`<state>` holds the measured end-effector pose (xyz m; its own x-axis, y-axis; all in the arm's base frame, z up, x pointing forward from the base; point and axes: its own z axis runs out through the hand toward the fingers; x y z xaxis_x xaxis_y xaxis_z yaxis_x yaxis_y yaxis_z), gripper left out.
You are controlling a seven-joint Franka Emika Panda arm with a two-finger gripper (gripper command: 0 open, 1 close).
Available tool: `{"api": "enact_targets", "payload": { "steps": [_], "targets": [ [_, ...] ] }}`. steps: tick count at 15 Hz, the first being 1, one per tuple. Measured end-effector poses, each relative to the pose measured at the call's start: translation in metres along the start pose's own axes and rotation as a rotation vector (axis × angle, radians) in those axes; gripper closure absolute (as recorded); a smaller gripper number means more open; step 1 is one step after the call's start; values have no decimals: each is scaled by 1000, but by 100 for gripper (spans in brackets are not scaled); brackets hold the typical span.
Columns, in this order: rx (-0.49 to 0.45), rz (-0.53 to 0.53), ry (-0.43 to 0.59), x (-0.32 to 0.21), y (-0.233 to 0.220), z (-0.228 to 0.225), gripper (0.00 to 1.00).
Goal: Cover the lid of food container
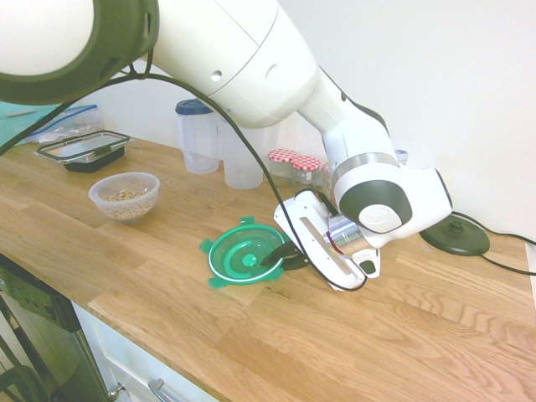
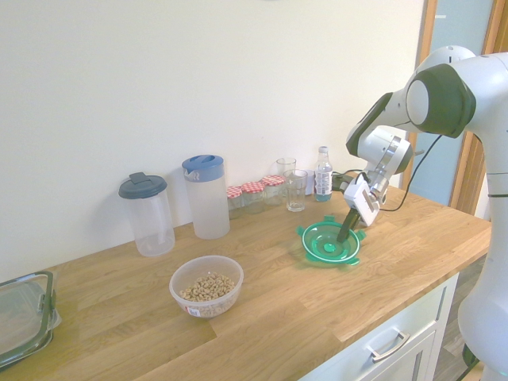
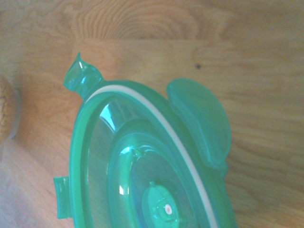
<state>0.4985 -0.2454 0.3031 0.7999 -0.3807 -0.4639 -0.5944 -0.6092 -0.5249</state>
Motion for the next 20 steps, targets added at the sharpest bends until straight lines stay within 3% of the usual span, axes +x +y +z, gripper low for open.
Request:
{"api": "enact_targets", "payload": {
  "steps": [3,7,11,15,20],
  "targets": [
    [-45,-34,85,-34,-31,-48,100],
    [-245,-50,250,-93,-80,-98,100],
    [-447,-75,424,-155,-170,-112,100],
    [-644,-114,607,-186,-251,-77,100],
    [-852,-155,872,-253,-349,6,100]
  ]
}}
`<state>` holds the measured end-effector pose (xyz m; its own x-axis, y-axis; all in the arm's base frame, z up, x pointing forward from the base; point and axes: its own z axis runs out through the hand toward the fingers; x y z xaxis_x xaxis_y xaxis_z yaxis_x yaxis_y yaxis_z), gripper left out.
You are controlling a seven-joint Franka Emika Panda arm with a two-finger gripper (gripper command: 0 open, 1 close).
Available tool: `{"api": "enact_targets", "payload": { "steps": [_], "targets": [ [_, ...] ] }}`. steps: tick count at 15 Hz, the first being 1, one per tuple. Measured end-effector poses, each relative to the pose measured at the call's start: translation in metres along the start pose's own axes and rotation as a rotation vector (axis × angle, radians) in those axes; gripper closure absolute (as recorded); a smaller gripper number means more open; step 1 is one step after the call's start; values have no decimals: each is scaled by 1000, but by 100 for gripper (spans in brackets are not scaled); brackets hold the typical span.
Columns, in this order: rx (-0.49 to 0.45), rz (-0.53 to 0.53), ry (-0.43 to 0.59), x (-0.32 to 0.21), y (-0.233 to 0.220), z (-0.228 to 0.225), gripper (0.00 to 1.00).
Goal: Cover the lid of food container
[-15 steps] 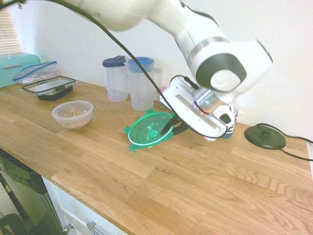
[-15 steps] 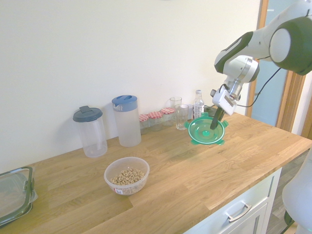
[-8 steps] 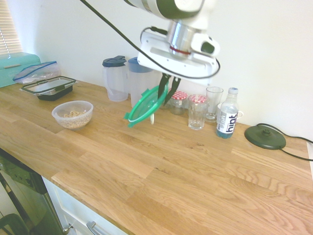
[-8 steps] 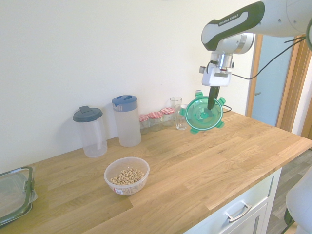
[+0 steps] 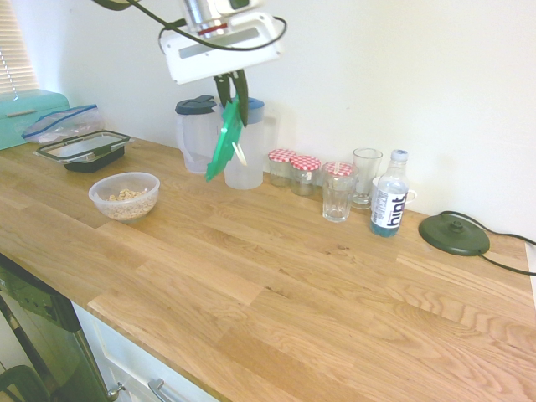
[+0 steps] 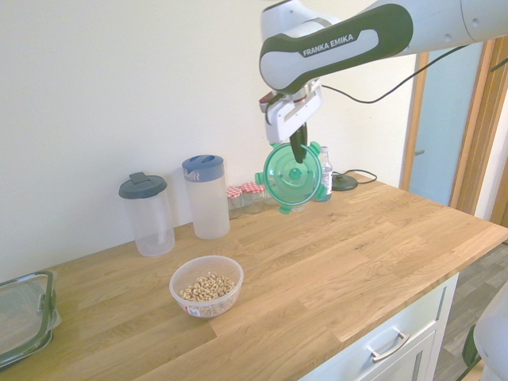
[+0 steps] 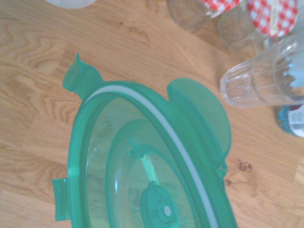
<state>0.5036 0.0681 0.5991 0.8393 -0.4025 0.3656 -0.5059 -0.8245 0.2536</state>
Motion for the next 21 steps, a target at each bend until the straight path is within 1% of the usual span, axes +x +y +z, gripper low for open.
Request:
{"api": "enact_targets", "payload": {
  "steps": [3,9,11,14,15,17,21],
  "targets": [
    [-143,29,144,-43,-53,-18,100],
    [-498,109,354,-118,-138,-15,100],
    [-608,148,394,-128,-165,-13,100],
    [-774,204,425,-152,-204,-9,100],
    [-798,207,439,-165,-219,-17,100],
    [-778,199,470,-183,-249,-29,100],
    [-787,195,501,-189,-281,-11,100]
  ]
}}
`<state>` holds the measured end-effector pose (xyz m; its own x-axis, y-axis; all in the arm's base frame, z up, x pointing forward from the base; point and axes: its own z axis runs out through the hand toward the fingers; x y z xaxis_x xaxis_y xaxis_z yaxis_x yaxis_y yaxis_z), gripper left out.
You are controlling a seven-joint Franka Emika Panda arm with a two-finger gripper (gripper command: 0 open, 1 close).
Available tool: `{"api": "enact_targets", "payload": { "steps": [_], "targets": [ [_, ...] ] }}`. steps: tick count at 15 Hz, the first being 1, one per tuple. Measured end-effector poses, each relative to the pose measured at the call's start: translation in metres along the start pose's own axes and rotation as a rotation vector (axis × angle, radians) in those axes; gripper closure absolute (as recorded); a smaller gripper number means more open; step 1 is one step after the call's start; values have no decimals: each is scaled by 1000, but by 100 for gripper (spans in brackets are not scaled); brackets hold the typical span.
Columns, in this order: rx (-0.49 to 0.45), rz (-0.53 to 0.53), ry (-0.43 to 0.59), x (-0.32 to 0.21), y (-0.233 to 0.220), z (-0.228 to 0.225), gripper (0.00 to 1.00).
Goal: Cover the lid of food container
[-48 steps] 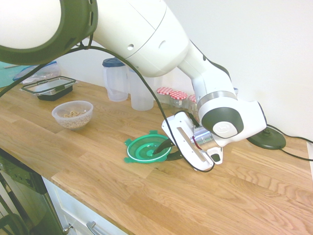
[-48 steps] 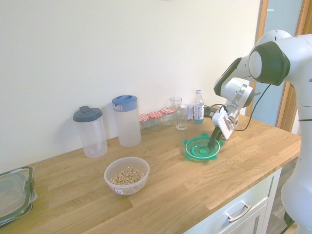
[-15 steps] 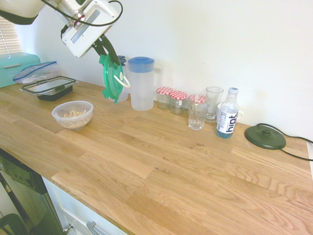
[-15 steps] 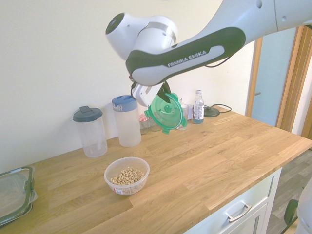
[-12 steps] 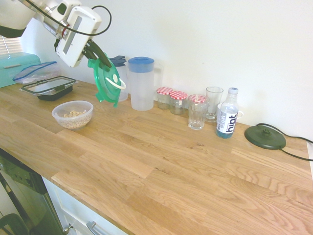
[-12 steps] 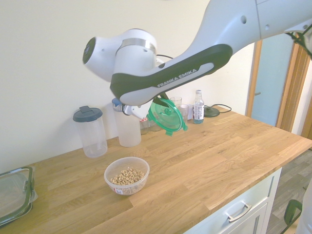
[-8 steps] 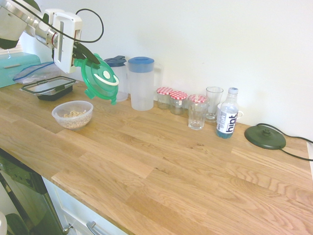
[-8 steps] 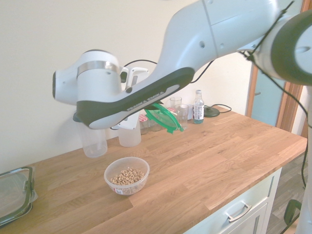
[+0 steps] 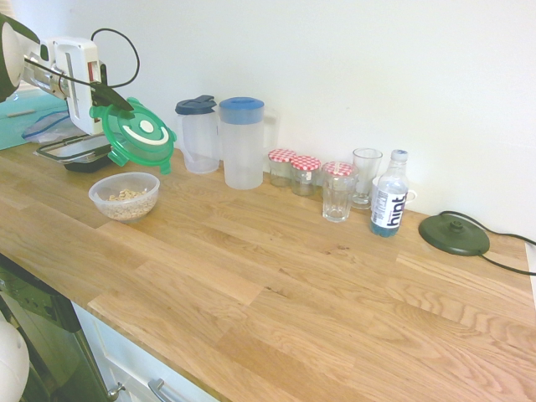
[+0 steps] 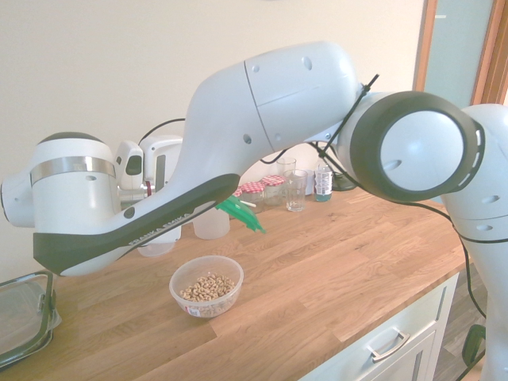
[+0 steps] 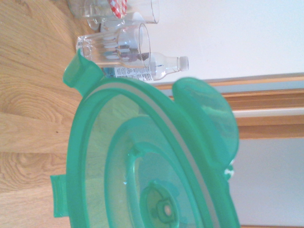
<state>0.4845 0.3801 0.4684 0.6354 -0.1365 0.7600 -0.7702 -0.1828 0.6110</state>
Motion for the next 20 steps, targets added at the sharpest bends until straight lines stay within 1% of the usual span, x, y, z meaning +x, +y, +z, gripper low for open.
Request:
{"api": "enact_targets", "payload": {
  "steps": [5,7,12,20],
  "targets": [
    [32,-35,66,-42,-5,-35,100],
    [28,-50,93,-61,-13,-42,100],
    [-14,-52,148,-85,-38,-28,100],
    [-20,-63,241,-117,-59,-30,100]
  ]
}}
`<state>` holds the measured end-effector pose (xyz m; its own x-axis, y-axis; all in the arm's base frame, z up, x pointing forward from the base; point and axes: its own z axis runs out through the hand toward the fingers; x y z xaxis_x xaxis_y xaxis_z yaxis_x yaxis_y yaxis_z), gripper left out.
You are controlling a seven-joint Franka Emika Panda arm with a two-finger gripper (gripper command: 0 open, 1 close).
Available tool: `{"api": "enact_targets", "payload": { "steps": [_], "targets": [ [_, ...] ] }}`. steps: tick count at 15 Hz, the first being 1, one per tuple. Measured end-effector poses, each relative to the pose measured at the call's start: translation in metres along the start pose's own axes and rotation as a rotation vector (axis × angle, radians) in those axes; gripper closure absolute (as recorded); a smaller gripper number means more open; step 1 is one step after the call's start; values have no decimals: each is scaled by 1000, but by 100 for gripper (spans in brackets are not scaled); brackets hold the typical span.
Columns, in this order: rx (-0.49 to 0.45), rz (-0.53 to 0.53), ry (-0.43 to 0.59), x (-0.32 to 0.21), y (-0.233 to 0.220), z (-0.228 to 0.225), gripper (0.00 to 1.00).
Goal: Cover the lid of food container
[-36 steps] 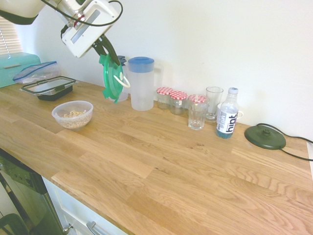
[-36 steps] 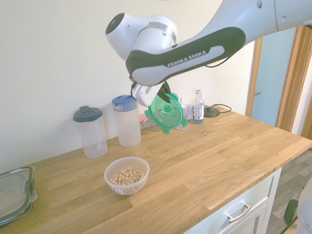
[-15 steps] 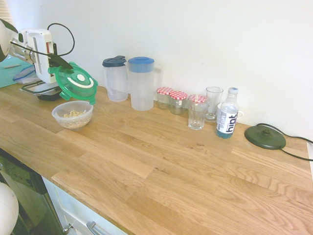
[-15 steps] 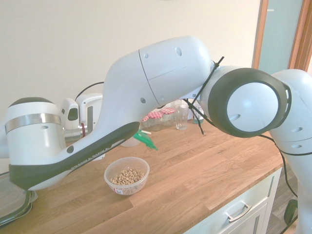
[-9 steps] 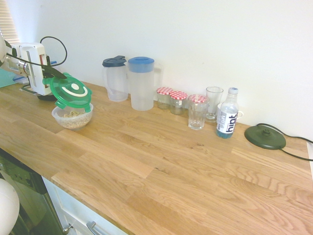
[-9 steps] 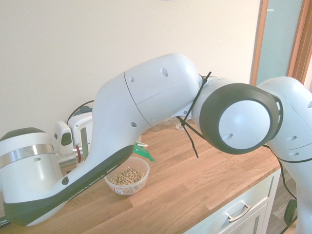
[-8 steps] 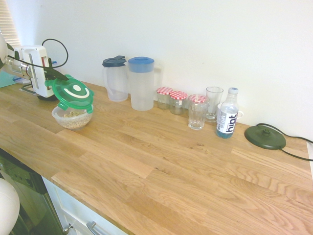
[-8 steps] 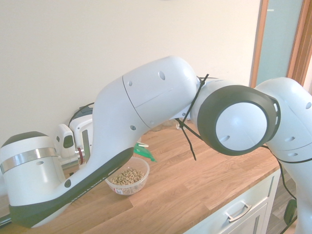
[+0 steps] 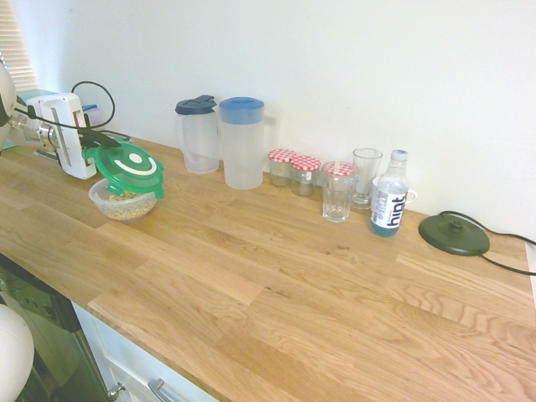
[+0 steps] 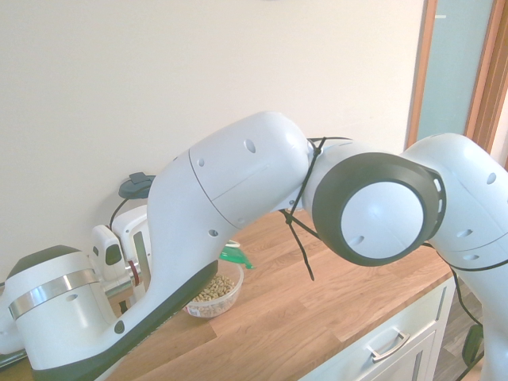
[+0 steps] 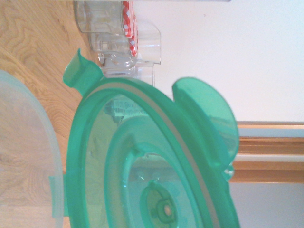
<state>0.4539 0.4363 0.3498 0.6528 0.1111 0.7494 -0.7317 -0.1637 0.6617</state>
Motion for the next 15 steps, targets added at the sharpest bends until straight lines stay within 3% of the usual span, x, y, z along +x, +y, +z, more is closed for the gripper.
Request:
{"api": "enact_targets", "payload": {
  "steps": [15],
  "targets": [
    [-37,17,30,-7,-1,-9,100]
  ]
}}
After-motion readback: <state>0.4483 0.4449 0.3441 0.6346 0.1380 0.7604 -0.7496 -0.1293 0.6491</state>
